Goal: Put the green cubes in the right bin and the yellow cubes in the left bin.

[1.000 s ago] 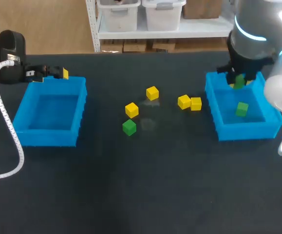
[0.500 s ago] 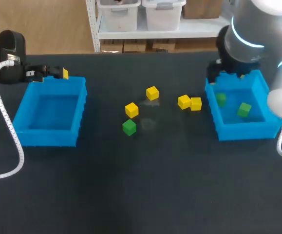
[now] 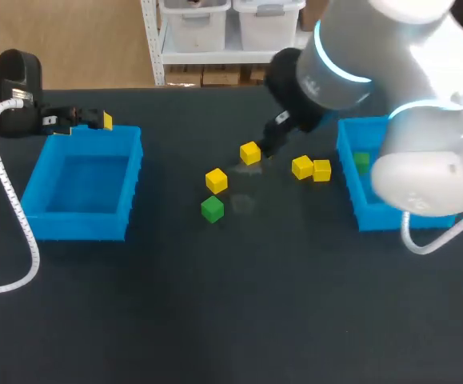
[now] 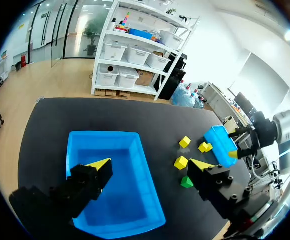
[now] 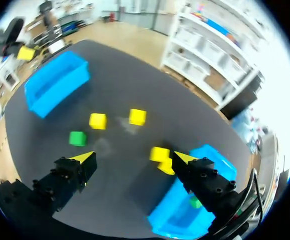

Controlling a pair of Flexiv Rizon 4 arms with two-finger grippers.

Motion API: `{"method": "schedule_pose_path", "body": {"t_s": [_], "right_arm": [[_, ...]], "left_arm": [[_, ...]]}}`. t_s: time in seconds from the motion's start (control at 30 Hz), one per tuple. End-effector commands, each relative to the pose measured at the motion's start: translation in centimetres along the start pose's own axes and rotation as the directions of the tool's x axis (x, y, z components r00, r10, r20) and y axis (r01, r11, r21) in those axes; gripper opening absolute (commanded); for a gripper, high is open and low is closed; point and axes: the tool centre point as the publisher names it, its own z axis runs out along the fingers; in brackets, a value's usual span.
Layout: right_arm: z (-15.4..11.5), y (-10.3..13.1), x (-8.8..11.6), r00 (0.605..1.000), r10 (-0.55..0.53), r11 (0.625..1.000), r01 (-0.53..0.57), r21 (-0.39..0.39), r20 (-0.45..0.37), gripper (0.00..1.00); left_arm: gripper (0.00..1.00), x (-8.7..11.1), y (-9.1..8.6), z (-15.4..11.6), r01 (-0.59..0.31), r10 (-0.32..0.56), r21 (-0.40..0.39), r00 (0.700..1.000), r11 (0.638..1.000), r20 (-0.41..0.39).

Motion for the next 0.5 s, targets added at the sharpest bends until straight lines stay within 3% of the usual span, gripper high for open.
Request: {"method": "schedule_pose_path", "body": {"t_s": [0.03,0.27,0.5], "right_arm": [[2.6,2.3,-1.4,0.995,-0.028,0.998,0.022,-0.059,-0.093,1.00],[4.8,6.4,-1.7,0.989,-0.007,0.995,-0.008,-0.101,-0.147,1.00],[6.3,8.8,-2.2,0.980,0.046,0.993,-0.066,-0.100,-0.193,1.00]], "left_arm": [[1.00,0.1,0.2,0.0,-0.002,0.002,0.009,1.000,1.000,0.005],[1.00,0.1,0.2,0.0,-0.002,0.002,0.009,1.000,1.000,0.005],[1.00,0.1,0.2,0.0,-0.002,0.002,0.009,1.000,1.000,0.005]]}}
